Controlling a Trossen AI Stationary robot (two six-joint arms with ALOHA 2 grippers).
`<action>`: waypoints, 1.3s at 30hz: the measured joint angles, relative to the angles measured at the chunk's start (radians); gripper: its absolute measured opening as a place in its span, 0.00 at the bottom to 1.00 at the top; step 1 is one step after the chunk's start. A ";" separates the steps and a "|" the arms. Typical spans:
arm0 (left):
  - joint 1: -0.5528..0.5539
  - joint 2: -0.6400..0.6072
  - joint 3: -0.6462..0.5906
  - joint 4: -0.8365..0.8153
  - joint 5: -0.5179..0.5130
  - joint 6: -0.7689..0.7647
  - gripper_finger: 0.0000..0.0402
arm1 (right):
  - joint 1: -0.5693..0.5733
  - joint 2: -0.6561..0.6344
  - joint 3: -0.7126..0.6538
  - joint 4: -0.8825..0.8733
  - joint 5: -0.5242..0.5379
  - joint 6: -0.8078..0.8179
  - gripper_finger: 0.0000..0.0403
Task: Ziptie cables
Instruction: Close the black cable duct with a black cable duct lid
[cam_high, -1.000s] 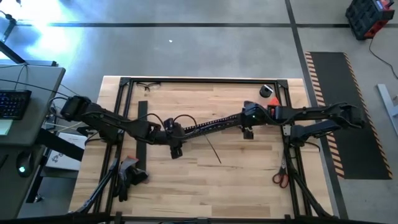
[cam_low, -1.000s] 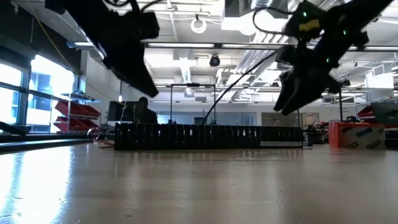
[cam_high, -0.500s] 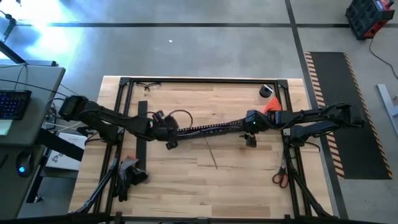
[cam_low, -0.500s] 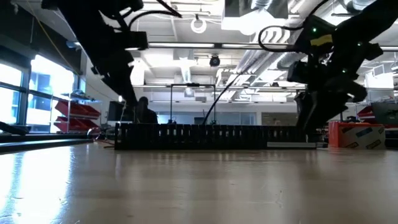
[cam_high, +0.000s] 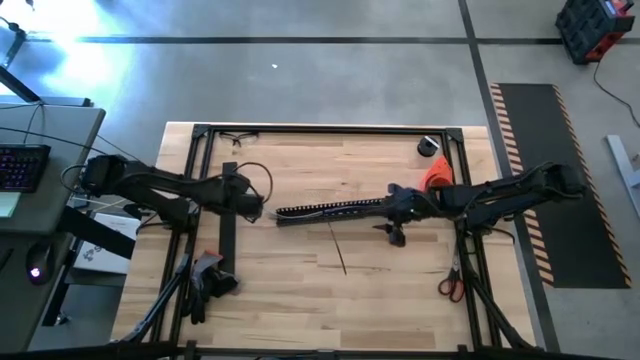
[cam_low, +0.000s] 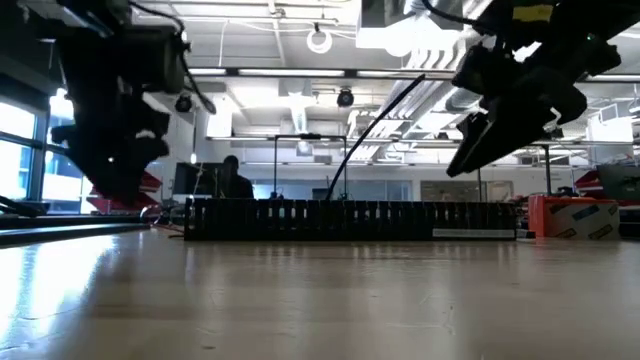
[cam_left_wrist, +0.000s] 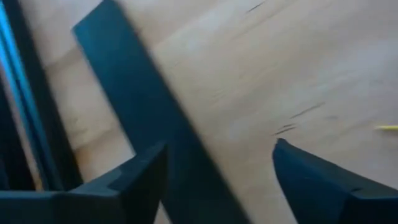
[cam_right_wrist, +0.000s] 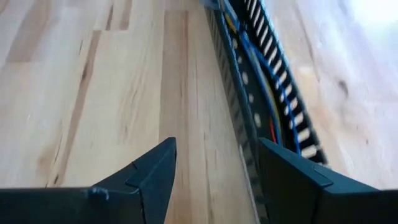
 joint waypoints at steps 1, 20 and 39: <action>0.000 0.000 -0.018 -0.001 -0.004 -0.022 0.68 | 0.007 0.000 0.000 0.011 0.011 -0.003 0.51; -0.330 0.048 -0.083 -0.107 -0.277 -0.740 0.82 | 0.049 0.003 0.000 0.044 0.028 0.000 0.51; -0.279 0.291 -0.200 0.108 -0.219 -0.959 0.82 | 0.050 0.003 0.000 0.086 0.028 0.020 0.51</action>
